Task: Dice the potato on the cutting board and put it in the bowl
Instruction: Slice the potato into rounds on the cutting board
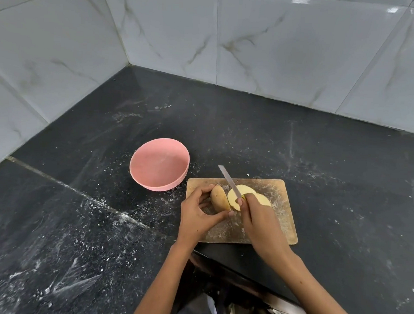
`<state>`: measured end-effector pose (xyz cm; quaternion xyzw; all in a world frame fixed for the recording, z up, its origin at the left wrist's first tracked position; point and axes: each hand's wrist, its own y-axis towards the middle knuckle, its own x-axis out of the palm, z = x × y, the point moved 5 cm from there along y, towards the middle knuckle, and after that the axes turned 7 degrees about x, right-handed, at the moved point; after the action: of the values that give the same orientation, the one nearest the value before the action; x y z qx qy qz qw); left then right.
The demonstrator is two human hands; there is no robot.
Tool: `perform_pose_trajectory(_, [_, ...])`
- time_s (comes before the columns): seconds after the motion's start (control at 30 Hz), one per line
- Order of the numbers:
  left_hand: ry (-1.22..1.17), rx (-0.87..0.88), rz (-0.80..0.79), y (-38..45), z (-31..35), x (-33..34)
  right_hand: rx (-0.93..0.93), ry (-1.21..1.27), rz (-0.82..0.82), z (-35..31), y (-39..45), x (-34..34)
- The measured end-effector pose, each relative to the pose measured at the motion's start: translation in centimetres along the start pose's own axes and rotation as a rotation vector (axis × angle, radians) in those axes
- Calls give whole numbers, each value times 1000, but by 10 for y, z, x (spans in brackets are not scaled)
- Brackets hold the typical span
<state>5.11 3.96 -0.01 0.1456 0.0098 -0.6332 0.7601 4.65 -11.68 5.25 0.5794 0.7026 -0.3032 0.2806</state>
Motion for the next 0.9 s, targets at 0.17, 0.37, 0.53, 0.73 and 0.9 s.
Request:
perform_pose_trajectory(0.17, [24,-22,23,1,-3,1,23,-129,-59,0,-13,11])
perform_pose_trajectory(0.37, [26,-31,50,1,-4,3,85,-139,-62,-3,-14,16])
perform_pose_trajectory(0.53, [36,-18,58,1,-3,3,109,-169,-70,-5,-15,16])
perform_pose_trajectory(0.73, [60,-10,92,-1,-2,4,117,-241,-69,-12,-17,14])
perform_pose_trajectory(0.9, [86,3,116,-1,-2,5,163,-304,-99,-20,-18,10])
